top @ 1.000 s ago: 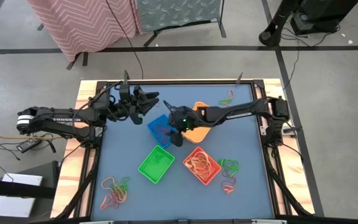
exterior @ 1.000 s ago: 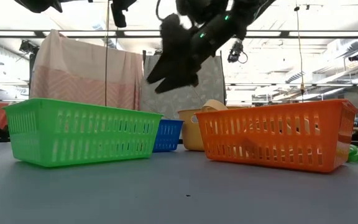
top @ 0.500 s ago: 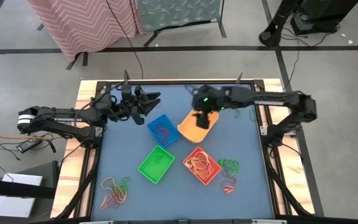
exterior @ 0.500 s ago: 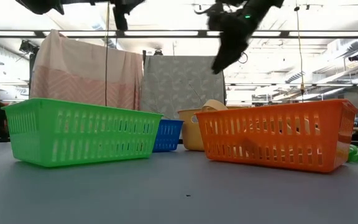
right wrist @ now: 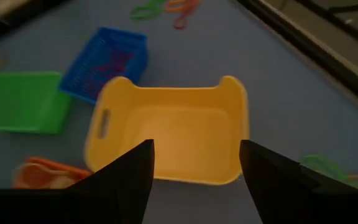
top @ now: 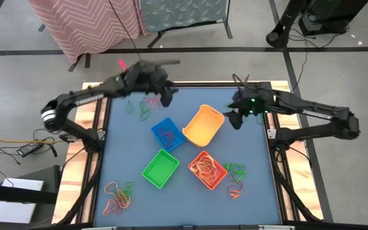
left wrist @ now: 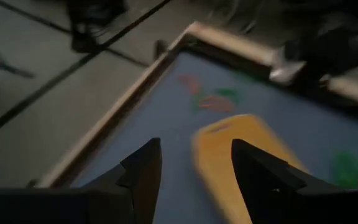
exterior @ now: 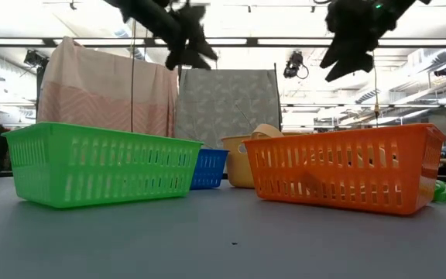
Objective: Sort rubber bands into baskets
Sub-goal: Put the red rubber band into the blue bin
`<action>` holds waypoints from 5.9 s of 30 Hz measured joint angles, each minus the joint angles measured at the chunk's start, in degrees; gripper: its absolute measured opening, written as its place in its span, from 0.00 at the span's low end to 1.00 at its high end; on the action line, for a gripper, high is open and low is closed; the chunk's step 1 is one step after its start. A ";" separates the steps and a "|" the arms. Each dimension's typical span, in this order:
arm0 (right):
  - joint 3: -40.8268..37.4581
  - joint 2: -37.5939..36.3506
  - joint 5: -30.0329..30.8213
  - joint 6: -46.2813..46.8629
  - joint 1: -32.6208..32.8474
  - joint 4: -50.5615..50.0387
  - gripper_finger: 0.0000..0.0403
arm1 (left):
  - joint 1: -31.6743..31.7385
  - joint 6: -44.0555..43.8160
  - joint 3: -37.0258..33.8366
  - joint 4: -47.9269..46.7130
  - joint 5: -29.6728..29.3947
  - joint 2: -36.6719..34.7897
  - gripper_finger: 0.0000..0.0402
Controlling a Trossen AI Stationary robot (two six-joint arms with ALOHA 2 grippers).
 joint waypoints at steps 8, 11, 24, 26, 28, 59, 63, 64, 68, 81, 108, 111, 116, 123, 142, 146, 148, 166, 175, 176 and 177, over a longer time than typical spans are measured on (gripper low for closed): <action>-6.64 -4.49 -2.15 6.29 4.37 10.07 0.61 | 9.82 11.41 18.33 -22.61 3.27 19.50 0.49; -9.03 -3.87 -3.66 6.74 5.76 15.98 0.61 | 10.24 19.03 21.69 -28.13 -2.28 25.29 0.49; -13.78 5.41 -0.94 19.87 11.23 41.07 0.61 | 10.81 32.80 22.68 -42.73 -9.85 38.57 0.49; -13.78 7.69 1.20 21.40 11.33 45.18 0.61 | 10.90 33.11 22.68 -41.75 -9.85 38.60 0.49; -13.78 10.13 1.87 22.60 11.30 49.52 0.61 | 11.24 34.25 22.68 -41.53 -9.65 38.62 0.49; -13.71 21.68 -7.30 26.05 11.33 67.07 0.61 | 7.79 49.08 16.21 -34.17 -15.35 38.67 0.49; -13.71 21.66 -7.53 26.02 11.33 66.93 0.61 | 7.68 52.53 16.41 -34.16 -14.25 38.67 0.49; -13.71 21.66 -7.55 26.02 11.33 66.80 0.61 | 7.70 52.87 16.41 -34.11 -13.71 38.67 0.49; -13.71 21.66 -7.56 25.99 11.33 66.65 0.61 | 7.71 53.74 16.21 -31.35 -13.20 38.67 0.49; -13.71 21.63 -9.34 25.86 11.33 66.62 0.61 | 7.71 52.24 16.17 -31.21 -11.34 38.67 0.35; -13.67 15.50 -10.97 16.47 1.06 77.85 0.61 | 4.44 28.36 20.03 -31.50 -2.81 15.53 0.00; -13.67 14.74 -13.79 16.49 -1.19 77.80 0.61 | 1.03 25.20 18.86 -30.26 -1.04 11.27 0.00; -13.67 13.96 -17.91 16.51 -2.91 76.71 0.61 | -7.19 18.77 17.10 -29.39 -0.23 6.19 0.00; -13.67 14.04 -21.11 16.48 -3.69 75.73 0.61 | -17.93 12.80 14.17 -31.66 -4.94 4.28 0.00; -13.67 14.09 -18.13 20.90 -2.89 73.37 0.61 | 5.73 32.61 10.67 -32.15 -1.46 20.39 0.06; -13.67 14.09 -15.72 22.81 -1.16 73.49 0.61 | 6.31 35.68 15.26 -33.33 -7.46 27.72 0.18; -13.67 14.09 -14.34 22.96 0.01 73.47 0.61 | 6.39 35.80 17.46 -34.16 -8.08 30.37 0.25; -13.69 14.12 -8.86 17.97 6.78 72.63 0.61 | 8.05 36.91 19.91 -35.68 -8.45 39.03 0.59; -13.69 14.14 -8.84 18.17 8.31 68.94 0.61 | 8.67 37.07 19.88 -35.84 -7.88 41.59 0.59; -13.69 14.14 -8.84 18.18 8.45 68.66 0.61 | 8.67 37.09 19.88 -35.88 -7.89 41.96 0.59; -13.69 14.14 -8.84 18.19 8.62 68.59 0.61 | 8.67 37.06 19.92 -35.87 -7.87 42.19 0.59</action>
